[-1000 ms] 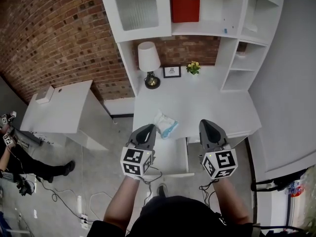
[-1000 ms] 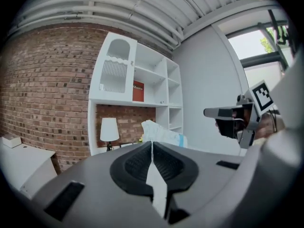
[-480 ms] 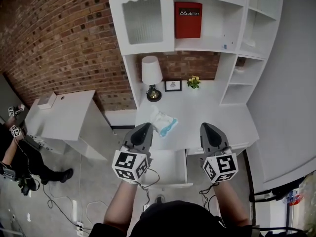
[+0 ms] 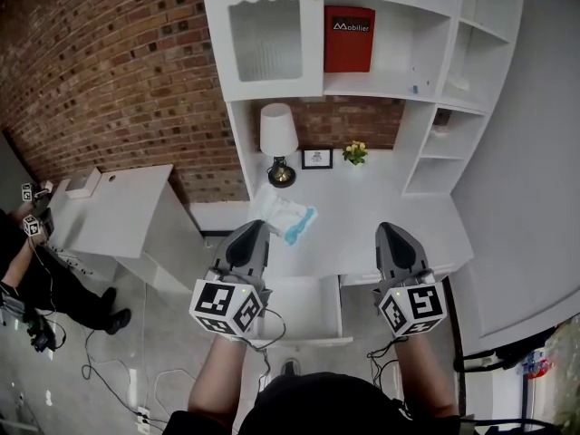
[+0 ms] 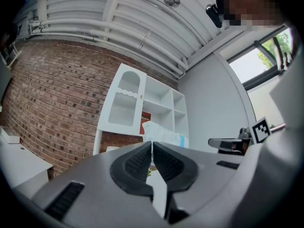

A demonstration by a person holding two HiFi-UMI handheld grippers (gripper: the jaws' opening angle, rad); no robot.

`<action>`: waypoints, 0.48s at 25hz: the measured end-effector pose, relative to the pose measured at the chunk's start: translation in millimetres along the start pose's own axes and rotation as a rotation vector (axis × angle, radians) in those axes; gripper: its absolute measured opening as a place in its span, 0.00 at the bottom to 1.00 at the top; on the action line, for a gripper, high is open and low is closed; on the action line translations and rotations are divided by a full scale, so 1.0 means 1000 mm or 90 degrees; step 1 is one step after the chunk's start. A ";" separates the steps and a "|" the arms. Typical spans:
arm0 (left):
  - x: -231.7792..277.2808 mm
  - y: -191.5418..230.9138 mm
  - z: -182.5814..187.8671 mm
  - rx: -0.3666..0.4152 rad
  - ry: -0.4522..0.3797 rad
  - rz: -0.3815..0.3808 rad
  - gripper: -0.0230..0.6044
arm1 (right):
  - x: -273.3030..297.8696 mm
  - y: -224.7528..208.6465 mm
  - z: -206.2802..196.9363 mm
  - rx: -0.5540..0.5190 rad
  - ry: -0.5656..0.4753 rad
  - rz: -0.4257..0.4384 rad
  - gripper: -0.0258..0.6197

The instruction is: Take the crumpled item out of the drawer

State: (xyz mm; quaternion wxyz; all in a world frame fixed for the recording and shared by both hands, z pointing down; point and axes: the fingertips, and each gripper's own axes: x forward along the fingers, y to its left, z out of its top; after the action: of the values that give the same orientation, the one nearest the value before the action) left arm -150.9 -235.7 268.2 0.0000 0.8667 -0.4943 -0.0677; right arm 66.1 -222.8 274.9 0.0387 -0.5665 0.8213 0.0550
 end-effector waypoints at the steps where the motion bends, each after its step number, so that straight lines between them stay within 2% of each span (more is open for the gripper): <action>1: -0.001 0.000 0.002 -0.001 -0.002 -0.001 0.07 | 0.000 0.000 0.001 0.003 -0.001 -0.003 0.04; 5: -0.003 -0.001 0.002 -0.034 -0.006 -0.013 0.07 | 0.000 0.003 -0.001 -0.004 -0.003 -0.001 0.04; 9: -0.003 -0.003 0.003 -0.033 -0.007 -0.016 0.07 | 0.002 0.003 -0.004 -0.014 -0.001 -0.002 0.04; 12: -0.003 -0.001 0.003 -0.054 -0.010 -0.023 0.07 | 0.002 0.004 -0.005 -0.009 0.004 -0.010 0.04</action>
State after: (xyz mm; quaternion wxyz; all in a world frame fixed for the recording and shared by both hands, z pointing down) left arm -152.0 -232.8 265.3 0.0318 0.8740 -0.4755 -0.0954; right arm 61.9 -224.4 279.6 0.0328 -0.5730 0.8168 0.0589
